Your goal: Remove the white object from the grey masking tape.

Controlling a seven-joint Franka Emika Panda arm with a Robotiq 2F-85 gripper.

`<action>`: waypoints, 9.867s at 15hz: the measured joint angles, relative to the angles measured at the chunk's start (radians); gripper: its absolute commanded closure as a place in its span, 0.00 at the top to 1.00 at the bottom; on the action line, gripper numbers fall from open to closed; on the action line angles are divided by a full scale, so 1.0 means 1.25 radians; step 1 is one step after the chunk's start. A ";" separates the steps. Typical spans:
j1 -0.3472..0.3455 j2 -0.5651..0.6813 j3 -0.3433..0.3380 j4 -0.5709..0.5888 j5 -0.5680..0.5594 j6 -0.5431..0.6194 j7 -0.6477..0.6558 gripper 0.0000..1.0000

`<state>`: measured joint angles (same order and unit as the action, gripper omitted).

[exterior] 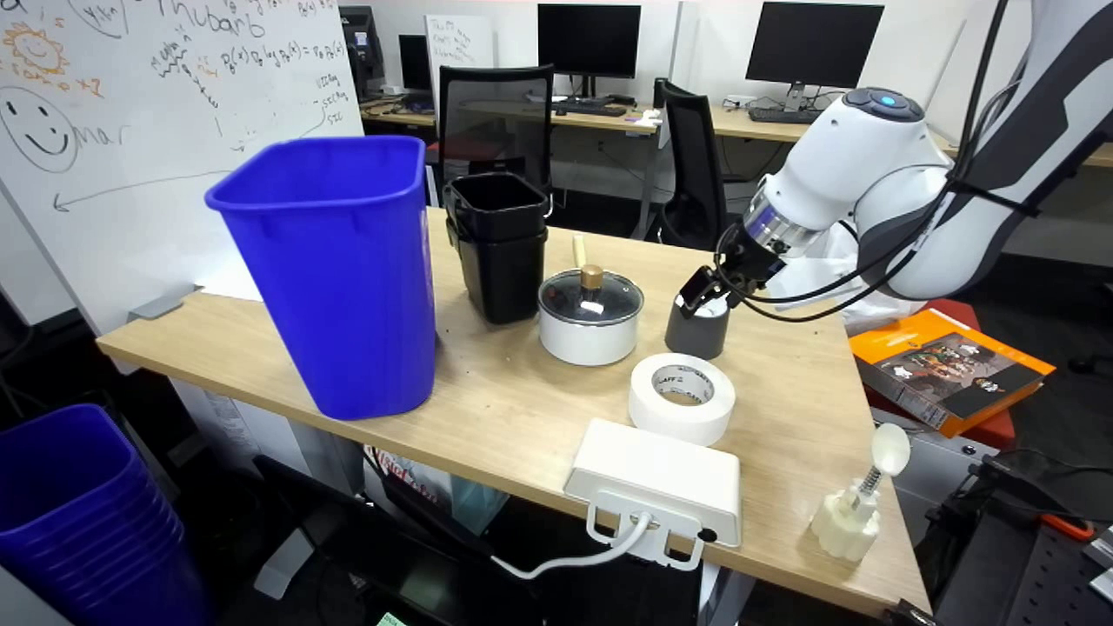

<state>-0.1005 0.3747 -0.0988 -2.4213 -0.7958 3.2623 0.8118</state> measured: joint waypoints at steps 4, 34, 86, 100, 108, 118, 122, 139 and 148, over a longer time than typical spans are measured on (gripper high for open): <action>0.000 0.000 -0.005 0.020 -0.001 0.000 -0.033 1.00; 0.015 0.006 -0.031 0.019 0.004 0.062 -0.022 1.00; -0.350 0.088 0.280 0.163 -0.393 0.140 -0.123 1.00; -0.415 0.084 0.246 0.197 -0.604 0.139 -0.160 1.00; -0.416 0.085 0.235 0.182 -0.609 0.099 -0.152 1.00; -0.365 0.080 0.191 0.160 -0.413 0.058 -0.153 1.00; -0.362 0.080 0.191 0.164 -0.405 0.056 -0.126 0.86; -0.282 0.081 0.129 0.119 -0.140 0.055 -0.218 0.91; -0.206 0.084 0.117 0.043 0.335 0.091 -0.560 1.00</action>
<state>-0.3579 0.4792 0.0474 -2.3673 -0.3770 3.3764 0.1122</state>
